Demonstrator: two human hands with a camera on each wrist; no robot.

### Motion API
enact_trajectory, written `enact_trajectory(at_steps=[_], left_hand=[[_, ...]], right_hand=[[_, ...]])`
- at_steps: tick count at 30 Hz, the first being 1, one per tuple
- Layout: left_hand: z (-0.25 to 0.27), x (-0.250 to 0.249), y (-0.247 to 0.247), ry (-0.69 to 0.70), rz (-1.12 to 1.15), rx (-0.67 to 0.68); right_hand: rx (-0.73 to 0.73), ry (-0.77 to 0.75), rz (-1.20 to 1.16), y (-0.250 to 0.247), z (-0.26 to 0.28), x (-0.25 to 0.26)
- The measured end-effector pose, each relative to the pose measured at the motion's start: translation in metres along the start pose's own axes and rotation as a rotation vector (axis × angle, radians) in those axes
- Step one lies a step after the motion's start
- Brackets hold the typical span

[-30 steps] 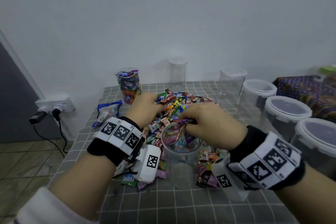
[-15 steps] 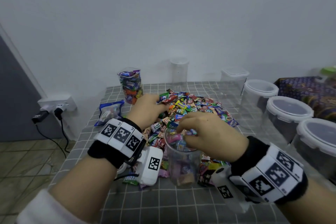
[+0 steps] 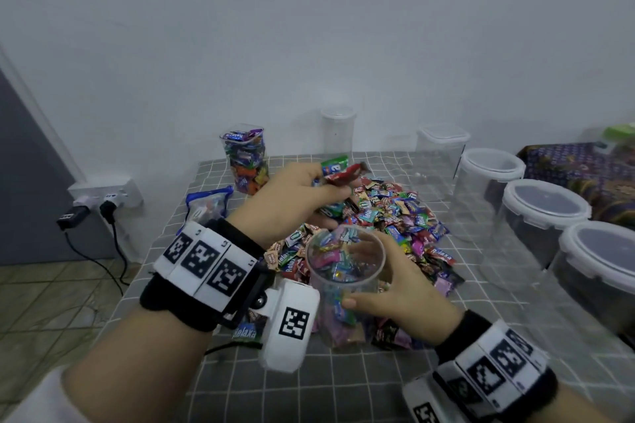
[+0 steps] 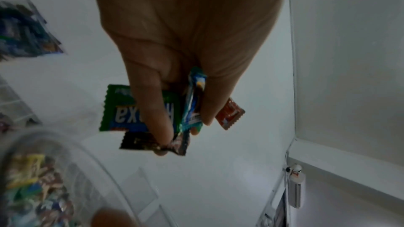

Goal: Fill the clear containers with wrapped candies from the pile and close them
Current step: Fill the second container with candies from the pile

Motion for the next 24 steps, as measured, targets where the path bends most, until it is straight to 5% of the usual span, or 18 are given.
enact_trajectory(at_steps=[6, 11, 17, 24], left_hand=[[-0.002, 0.018, 0.017, -0.078, -0.217, 0.093], [-0.002, 0.021, 0.021, -0.051, -0.501, 0.017], [0.000, 0.022, 0.022, -0.054, -0.453, 0.015], [0.011, 0.015, -0.005, 0.012, -0.309, -0.176]], right_hand=[[-0.056, -0.042, 0.098, -0.003, -0.006, -0.002], [-0.079, -0.029, 0.081, -0.003, -0.008, -0.003], [-0.046, -0.028, 0.097, -0.004, -0.007, -0.003], [0.048, 0.001, 0.174, -0.009, -0.006, -0.001]])
Point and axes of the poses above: each hand's wrist, its own z-axis away from the middle knuckle, its own y-axis out of the palm, x = y × z, the point moved 4 cm from there along -z, towards the middle knuckle, and after that the axes turned 15 degrees about -y, right-handed, at the moved point
